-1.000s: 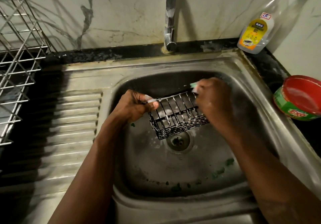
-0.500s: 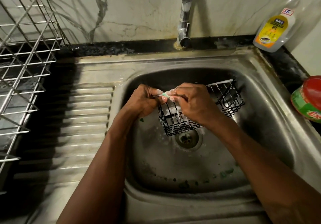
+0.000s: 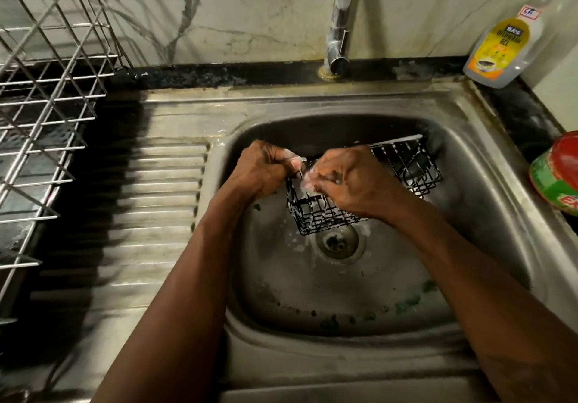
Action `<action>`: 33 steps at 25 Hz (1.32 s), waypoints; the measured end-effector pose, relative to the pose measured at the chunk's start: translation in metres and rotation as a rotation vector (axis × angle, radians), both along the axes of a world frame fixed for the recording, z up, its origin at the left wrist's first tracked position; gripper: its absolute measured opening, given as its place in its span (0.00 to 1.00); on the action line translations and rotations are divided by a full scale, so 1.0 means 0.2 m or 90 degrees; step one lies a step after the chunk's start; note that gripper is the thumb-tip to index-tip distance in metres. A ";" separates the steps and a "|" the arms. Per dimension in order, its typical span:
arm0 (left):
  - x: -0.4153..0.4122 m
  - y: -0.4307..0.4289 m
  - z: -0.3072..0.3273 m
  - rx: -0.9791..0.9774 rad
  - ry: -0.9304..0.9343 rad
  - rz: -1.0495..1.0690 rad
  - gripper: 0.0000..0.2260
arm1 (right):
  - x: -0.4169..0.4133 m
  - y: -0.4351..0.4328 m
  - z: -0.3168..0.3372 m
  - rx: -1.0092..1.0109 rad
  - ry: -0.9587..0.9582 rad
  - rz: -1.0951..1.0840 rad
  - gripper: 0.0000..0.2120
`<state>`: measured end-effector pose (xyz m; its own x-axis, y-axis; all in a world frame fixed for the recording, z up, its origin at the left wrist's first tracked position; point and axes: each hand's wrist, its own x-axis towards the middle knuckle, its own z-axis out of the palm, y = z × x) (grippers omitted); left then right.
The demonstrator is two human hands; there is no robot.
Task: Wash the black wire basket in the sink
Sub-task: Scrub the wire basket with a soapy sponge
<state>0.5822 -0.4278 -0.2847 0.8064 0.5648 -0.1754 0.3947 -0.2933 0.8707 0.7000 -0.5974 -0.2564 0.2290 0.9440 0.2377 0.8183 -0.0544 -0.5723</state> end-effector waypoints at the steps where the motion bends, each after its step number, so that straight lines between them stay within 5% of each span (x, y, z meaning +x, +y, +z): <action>1: 0.00 -0.01 0.00 0.013 0.000 0.006 0.04 | 0.00 -0.04 0.01 -0.034 0.029 0.041 0.18; 3: 0.00 -0.02 0.01 0.024 0.004 0.012 0.04 | -0.02 -0.08 0.00 -0.054 0.010 0.072 0.17; 6: 0.00 -0.03 0.02 0.027 0.014 -0.021 0.03 | -0.03 0.01 -0.05 0.031 -0.105 -0.043 0.02; 14: -0.01 -0.03 0.04 0.064 0.015 -0.039 0.08 | 0.02 -0.07 -0.01 -0.009 0.026 -0.014 0.07; 18: 0.00 -0.06 0.04 0.109 0.026 -0.059 0.13 | 0.12 -0.03 -0.05 0.064 -0.116 -0.153 0.11; 23: -0.01 -0.04 0.06 0.213 0.054 0.010 0.17 | 0.05 -0.10 0.02 -0.063 -0.006 0.049 0.19; 26: -0.01 -0.04 0.06 0.224 0.029 -0.001 0.15 | 0.09 -0.04 -0.05 0.072 -0.101 -0.075 0.08; 29: -0.01 -0.04 0.05 0.233 0.028 -0.014 0.13 | 0.16 -0.01 -0.08 0.105 -0.109 -0.194 0.08; 33: 0.04 -0.12 0.07 0.512 0.046 -0.031 0.11 | 0.15 -0.06 -0.04 0.032 0.052 -0.115 0.06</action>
<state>0.5904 -0.4519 -0.2713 0.8358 0.5044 0.2167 0.4125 -0.8375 0.3584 0.7290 -0.6088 -0.2648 0.4136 0.8735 0.2567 0.7483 -0.1656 -0.6423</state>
